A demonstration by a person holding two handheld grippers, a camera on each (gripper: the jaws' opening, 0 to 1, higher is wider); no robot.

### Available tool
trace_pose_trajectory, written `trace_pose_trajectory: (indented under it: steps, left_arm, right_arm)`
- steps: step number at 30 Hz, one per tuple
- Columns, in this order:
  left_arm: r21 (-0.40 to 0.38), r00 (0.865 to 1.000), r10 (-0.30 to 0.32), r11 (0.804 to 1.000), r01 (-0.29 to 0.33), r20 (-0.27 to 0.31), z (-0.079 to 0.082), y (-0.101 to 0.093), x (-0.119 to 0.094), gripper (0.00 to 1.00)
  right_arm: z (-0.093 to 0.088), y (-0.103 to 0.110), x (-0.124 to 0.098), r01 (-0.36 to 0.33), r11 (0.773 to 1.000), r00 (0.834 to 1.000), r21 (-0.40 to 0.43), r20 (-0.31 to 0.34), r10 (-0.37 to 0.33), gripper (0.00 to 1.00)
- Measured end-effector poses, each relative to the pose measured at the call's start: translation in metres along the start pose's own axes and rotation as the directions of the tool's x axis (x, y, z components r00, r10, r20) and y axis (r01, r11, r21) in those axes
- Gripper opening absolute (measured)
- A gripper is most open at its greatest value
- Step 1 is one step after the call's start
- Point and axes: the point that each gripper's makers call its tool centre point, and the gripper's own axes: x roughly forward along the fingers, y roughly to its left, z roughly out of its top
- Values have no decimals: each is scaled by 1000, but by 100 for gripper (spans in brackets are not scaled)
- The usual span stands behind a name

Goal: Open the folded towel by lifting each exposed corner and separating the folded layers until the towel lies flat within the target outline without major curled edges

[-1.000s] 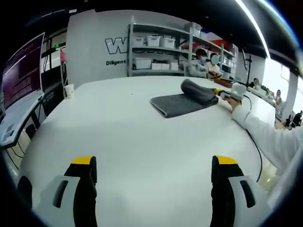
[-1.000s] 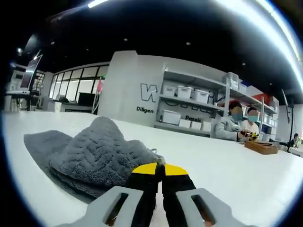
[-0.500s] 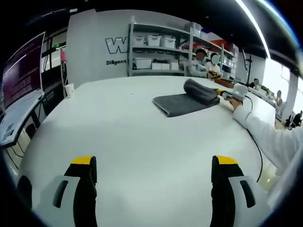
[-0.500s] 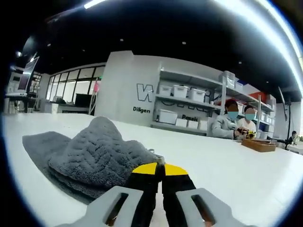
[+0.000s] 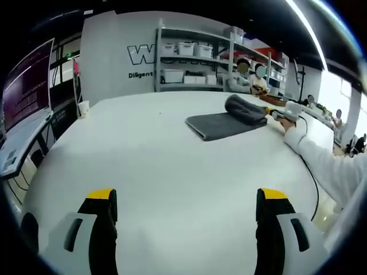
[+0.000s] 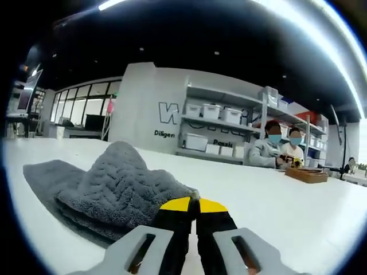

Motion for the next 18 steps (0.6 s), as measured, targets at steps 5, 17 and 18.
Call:
trace_pose_trajectory:
  steps: [5,17,18]
  left_arm:
    - [1,1000,-2,1000,2,-1,0,-1,1,99]
    - [5,1000,-7,1000,7,-8,0,-3,4,99]
    - [6,1000,-8,1000,8,-10,1,-3,4,99]
  right_arm:
    - [-2,-9,-3,19,1000,1000,7,-2,-19,0]
    - [-4,-24,-7,39,999,999,2,-6,-39,0]
    - [-4,-26,-7,40,999,999,2,-6,-40,0]
